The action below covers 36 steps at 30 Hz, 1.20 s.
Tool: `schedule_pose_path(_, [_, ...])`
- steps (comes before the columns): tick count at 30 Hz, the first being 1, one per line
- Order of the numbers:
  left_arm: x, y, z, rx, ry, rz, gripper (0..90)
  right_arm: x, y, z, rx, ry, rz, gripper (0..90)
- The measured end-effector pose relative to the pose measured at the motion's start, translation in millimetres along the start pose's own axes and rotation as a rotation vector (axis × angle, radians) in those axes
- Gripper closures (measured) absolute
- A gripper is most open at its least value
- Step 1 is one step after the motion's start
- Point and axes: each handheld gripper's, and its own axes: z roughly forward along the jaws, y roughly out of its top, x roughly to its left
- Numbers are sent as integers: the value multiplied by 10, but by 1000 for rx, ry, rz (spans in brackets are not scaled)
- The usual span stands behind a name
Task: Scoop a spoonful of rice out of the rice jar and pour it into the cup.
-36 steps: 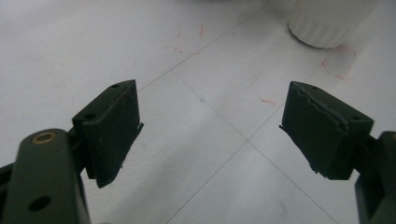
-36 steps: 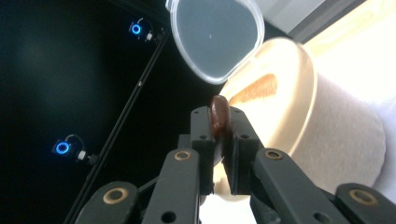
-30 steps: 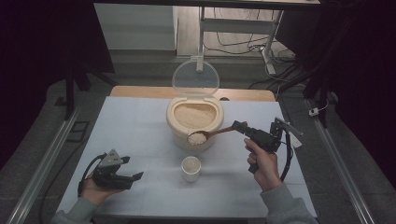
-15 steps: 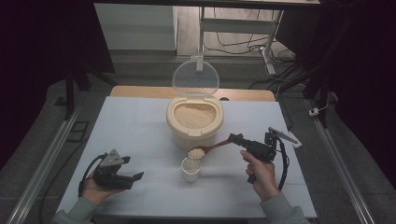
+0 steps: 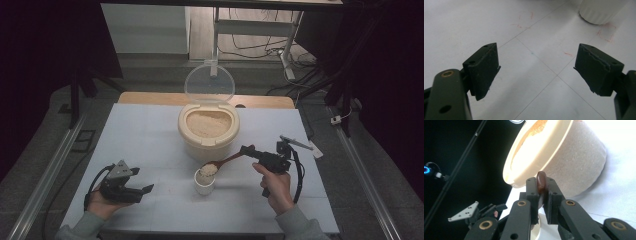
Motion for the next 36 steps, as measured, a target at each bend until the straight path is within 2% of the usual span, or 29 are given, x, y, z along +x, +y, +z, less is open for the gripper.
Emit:
schedule_pose_path(13, [-1,0,0,-1,0,0,191,138,23,36,21,-44,-99,827])
schedule_pose_path(24, [-2,0,-1,-1,0,1,191,316,13,41,12,-73,-236,826])
schedule_pose_path(32, [-3,0,-1,-1,0,2,191,425,-20,-23,-13,-57,-361,827])
schedule_pose_path(36, [-1,0,0,0,0,1,191,462,-30,-55,-20,-58,-403,826])
